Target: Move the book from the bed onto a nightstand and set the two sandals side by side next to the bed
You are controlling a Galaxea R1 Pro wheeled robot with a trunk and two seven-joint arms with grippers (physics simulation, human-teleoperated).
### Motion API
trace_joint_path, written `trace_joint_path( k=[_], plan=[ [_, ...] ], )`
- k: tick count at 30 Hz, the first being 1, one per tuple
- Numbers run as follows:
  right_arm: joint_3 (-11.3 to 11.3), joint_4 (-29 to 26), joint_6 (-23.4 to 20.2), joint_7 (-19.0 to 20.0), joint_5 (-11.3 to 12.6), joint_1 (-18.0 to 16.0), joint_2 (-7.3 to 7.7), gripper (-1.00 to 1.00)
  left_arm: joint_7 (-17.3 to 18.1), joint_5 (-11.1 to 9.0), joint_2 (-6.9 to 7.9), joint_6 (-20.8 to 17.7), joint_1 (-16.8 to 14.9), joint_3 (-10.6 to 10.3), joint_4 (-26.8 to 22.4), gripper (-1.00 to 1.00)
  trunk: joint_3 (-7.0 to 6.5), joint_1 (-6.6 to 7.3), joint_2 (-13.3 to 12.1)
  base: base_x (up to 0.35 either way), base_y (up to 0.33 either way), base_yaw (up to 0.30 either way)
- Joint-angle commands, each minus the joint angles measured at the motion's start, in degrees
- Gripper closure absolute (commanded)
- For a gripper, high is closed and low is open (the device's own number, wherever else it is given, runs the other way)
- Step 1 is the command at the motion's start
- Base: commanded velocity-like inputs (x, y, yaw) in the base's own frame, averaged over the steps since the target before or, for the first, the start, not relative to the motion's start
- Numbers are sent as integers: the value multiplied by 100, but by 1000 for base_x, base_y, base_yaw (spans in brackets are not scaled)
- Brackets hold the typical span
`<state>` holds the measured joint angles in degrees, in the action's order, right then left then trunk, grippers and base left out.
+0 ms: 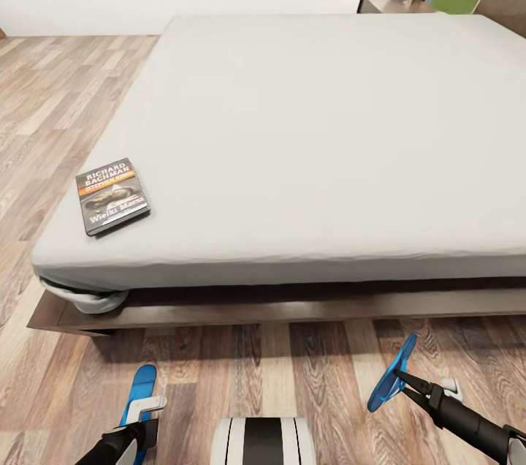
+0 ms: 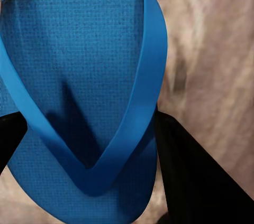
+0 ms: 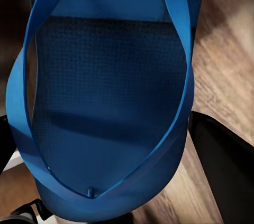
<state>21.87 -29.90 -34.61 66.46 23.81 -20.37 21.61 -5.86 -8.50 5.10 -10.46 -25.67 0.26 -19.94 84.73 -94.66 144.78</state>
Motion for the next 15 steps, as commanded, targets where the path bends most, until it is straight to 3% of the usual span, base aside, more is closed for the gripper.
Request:
trace_joint_path(
  k=[1, 5, 8, 10, 15],
  plan=[
    [7, 2, -46, 8, 23, -2, 1, 100, -3, -90, 0, -34, 6, -12, -1, 100, 3, 0, 1, 0, 0, 0],
    [9, 2, -46, 8, 21, -2, 1, 100, 0, -90, -1, 129, 2, -17, -1, 100, 3, 0, 1, 0, 0, 0],
    [10, 2, -46, 8, 26, -2, 2, 100, -21, -89, 3, 717, 2, -23, 24, 100, 3, 0, 1, 0, 0, 0],
    [10, 2, -46, 8, 24, -2, 2, 100, -27, -90, 12, 869, 1, -24, 31, 100, 3, 0, 1, 0, 0, 0],
    [9, 2, -46, 8, 22, -2, 2, 100, -29, -90, 17, 939, 4, -22, 42, 100, 3, 0, 1, 0, 0, 0]
  ],
)
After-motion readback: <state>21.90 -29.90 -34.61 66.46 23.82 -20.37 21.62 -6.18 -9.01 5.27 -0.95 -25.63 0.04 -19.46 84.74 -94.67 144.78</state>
